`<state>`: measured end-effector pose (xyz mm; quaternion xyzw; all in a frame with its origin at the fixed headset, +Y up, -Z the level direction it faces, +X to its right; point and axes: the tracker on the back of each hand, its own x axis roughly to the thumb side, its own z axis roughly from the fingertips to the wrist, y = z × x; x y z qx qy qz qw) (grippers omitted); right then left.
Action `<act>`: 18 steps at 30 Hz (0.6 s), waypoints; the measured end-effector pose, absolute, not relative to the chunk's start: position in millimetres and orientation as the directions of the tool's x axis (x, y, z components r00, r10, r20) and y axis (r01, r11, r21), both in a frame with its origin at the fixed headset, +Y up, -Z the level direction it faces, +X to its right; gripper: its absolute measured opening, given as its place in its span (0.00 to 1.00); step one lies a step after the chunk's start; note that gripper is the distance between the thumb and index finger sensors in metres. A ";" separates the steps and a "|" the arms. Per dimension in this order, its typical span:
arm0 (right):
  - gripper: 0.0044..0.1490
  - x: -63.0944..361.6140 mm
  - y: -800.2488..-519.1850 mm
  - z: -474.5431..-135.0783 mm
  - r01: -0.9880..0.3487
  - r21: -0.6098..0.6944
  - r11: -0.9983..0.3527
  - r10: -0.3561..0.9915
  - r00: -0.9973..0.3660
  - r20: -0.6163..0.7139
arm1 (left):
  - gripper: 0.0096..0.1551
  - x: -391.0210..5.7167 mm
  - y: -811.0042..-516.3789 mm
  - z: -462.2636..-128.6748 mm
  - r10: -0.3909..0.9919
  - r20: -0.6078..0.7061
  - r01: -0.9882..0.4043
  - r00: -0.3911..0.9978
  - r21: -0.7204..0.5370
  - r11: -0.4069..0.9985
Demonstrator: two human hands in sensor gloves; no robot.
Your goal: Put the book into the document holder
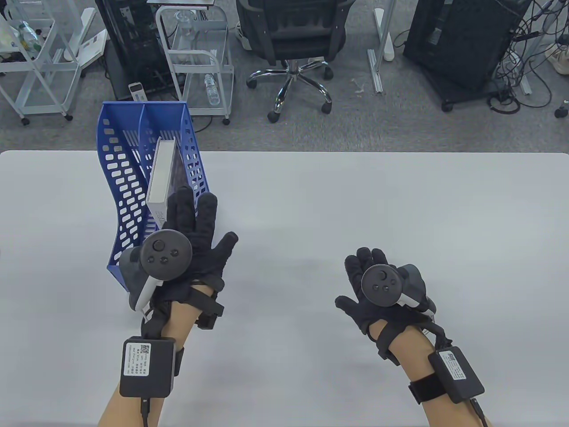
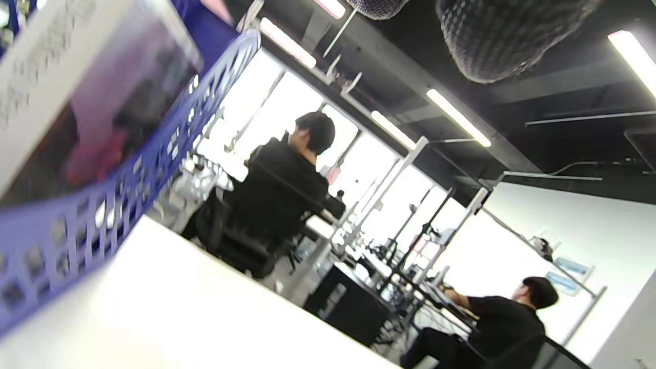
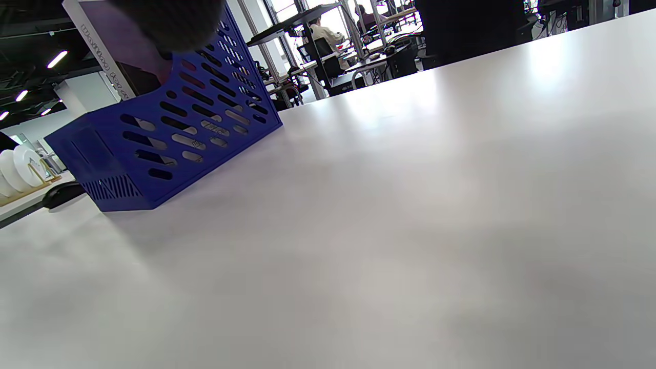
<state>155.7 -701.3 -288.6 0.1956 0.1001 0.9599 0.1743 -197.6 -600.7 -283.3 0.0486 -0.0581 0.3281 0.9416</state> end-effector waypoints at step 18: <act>0.57 135.2 -717.3 -284.1 -0.263 0.307 -0.915 0.366 -0.860 0.356 | 0.51 -161.5 -708.8 -265.0 0.600 0.005 -0.588 0.800 -0.194 0.785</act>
